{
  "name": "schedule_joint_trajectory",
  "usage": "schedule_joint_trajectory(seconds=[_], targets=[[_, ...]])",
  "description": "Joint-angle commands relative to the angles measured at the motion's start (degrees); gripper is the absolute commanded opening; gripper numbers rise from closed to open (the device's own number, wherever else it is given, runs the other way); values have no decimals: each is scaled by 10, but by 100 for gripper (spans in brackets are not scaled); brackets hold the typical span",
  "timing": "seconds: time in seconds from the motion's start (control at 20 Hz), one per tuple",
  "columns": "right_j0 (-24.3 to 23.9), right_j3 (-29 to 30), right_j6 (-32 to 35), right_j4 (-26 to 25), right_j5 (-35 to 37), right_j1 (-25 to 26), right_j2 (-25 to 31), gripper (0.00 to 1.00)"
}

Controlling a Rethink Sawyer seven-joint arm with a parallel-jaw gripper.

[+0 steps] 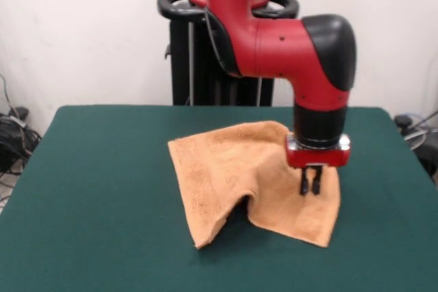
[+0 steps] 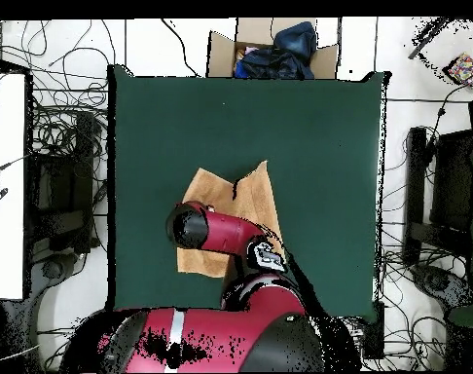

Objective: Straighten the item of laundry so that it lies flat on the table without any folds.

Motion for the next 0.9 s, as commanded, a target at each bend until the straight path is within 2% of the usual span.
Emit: schedule_joint_trajectory(seconds=[0.05,0.5,0.55,0.7,0.8,0.85,0.9], targets=[[18,-14,115,54,92,32,123,0],[12,-45,89,58,124,46,149,0],[22,-47,98,60,124,39,136,0],[71,-61,132,59,115,12,47,0],[76,-70,125,49,114,14,21,0],[58,-72,104,37,101,19,32,100],[51,-70,99,33,93,18,38,100]])
